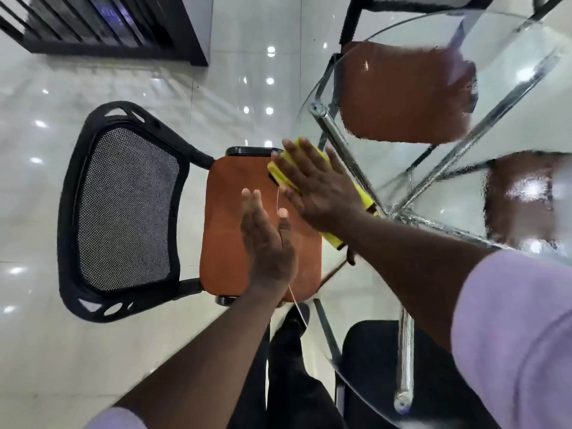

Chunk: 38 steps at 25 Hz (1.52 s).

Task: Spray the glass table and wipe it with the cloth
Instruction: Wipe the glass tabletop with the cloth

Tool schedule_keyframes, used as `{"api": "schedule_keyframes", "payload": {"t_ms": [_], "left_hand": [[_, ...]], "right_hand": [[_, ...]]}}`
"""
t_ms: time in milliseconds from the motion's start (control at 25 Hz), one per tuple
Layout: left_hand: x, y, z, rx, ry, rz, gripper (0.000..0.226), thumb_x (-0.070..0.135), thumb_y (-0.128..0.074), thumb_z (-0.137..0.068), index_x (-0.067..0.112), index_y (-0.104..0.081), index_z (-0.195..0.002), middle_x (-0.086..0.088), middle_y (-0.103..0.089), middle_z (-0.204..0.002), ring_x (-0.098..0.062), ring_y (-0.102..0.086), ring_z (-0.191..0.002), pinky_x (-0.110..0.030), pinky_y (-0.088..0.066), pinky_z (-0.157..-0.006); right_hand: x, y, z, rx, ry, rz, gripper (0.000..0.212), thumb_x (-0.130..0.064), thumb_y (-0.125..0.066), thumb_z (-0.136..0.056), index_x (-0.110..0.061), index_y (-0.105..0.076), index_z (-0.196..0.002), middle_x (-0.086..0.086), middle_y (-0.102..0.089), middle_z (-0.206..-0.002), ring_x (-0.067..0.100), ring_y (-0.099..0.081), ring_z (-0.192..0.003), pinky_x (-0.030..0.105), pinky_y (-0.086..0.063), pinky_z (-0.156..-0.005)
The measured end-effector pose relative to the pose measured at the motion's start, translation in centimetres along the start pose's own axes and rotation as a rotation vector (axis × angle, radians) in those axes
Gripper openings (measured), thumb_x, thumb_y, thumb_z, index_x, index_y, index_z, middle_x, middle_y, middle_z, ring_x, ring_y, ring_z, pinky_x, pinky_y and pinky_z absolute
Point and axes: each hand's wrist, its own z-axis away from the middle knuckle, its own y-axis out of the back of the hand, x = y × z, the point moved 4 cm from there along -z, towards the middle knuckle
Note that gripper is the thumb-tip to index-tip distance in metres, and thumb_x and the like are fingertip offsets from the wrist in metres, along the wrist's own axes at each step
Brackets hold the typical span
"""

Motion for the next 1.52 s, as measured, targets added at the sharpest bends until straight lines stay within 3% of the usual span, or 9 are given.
{"api": "schedule_keyframes", "payload": {"t_ms": [240,360,480,640,800,960,1240,1400,1520], "left_hand": [[1.7,-2.9,-1.3,-0.077,0.122,-0.150,0.087,0.075,-0.005,-0.098,0.020,-0.003,-0.166,-0.006,-0.009,-0.175,-0.021,-0.009,-0.161,-0.039,-0.010,-0.131],[1.4,-3.6,-1.7,-0.078,0.175,-0.268,0.081,0.070,-0.020,-0.103,0.015,-0.014,-0.163,-0.013,-0.026,-0.169,-0.030,-0.027,-0.156,-0.055,-0.032,-0.123],[1.2,-3.9,-2.1,-0.093,0.186,-0.344,0.077,0.070,-0.021,-0.104,0.017,-0.018,-0.160,-0.013,-0.031,-0.166,-0.032,-0.032,-0.153,-0.062,-0.039,-0.116],[1.2,-4.2,-2.3,-0.123,0.197,-0.403,0.076,0.070,-0.016,-0.102,0.020,-0.017,-0.159,-0.011,-0.029,-0.166,-0.031,-0.028,-0.154,-0.064,-0.036,-0.117],[1.9,-3.6,-1.9,-0.124,0.197,-0.385,0.078,0.071,-0.017,-0.101,0.018,-0.021,-0.159,-0.013,-0.033,-0.164,-0.031,-0.030,-0.153,-0.065,-0.037,-0.115],[2.3,-3.5,-2.1,-0.117,0.185,-0.347,0.080,0.070,-0.018,-0.101,0.014,-0.023,-0.158,-0.016,-0.035,-0.162,-0.033,-0.035,-0.150,-0.064,-0.042,-0.112],[1.3,-4.2,-2.0,-0.141,0.169,-0.303,0.078,0.074,-0.014,-0.102,0.024,-0.010,-0.161,-0.012,-0.022,-0.168,-0.033,-0.031,-0.153,-0.057,-0.042,-0.117],[1.8,-3.7,-1.8,-0.148,0.205,-0.315,0.078,0.075,-0.014,-0.101,0.026,-0.009,-0.161,-0.013,-0.024,-0.167,-0.033,-0.031,-0.152,-0.060,-0.042,-0.115],[2.1,-3.8,-1.8,-0.149,0.205,-0.330,0.078,0.075,-0.015,-0.101,0.026,-0.009,-0.161,-0.012,-0.026,-0.166,-0.034,-0.033,-0.151,-0.061,-0.044,-0.112]], "right_hand": [[3.0,0.1,7.6,0.014,-0.161,0.043,0.064,-0.054,-0.027,-0.114,-0.034,-0.013,-0.173,-0.005,-0.005,-0.182,0.019,-0.001,-0.169,0.055,-0.016,-0.133],[4.6,0.5,7.7,-0.033,-0.103,0.087,0.065,-0.054,-0.024,-0.113,-0.034,-0.010,-0.173,-0.004,-0.003,-0.182,0.020,0.001,-0.169,0.055,-0.013,-0.134],[5.0,0.9,0.8,0.022,0.027,0.106,0.064,-0.055,-0.024,-0.114,-0.034,-0.010,-0.173,-0.004,-0.005,-0.182,0.020,-0.002,-0.169,0.053,-0.011,-0.135],[4.8,1.1,-6.4,0.047,0.110,0.053,0.063,-0.056,-0.027,-0.113,-0.036,-0.020,-0.171,-0.007,-0.014,-0.181,0.019,-0.008,-0.168,0.053,-0.010,-0.135],[4.6,1.0,0.8,0.032,-0.195,-0.037,0.064,-0.057,-0.025,-0.113,-0.038,-0.010,-0.172,-0.009,0.000,-0.182,0.015,0.002,-0.168,0.051,-0.011,-0.136],[5.1,0.7,5.9,0.010,-0.037,0.035,0.064,-0.054,-0.029,-0.113,-0.033,-0.018,-0.172,-0.004,-0.008,-0.182,0.019,-0.005,-0.169,0.054,-0.019,-0.133],[7.1,2.6,-9.9,0.070,-0.061,-0.019,0.063,-0.057,-0.027,-0.112,-0.036,-0.021,-0.171,-0.009,-0.012,-0.181,0.017,-0.006,-0.169,0.052,-0.011,-0.135],[7.1,1.4,-3.2,0.122,-0.368,-0.070,0.065,-0.057,-0.022,-0.113,-0.035,-0.011,-0.173,-0.006,-0.003,-0.182,0.019,-0.002,-0.169,0.048,-0.006,-0.136],[9.0,2.1,-1.8,0.030,-0.027,0.035,0.064,-0.057,-0.022,-0.113,-0.035,-0.013,-0.172,-0.004,-0.006,-0.182,0.020,-0.003,-0.169,0.049,-0.008,-0.136]]}}
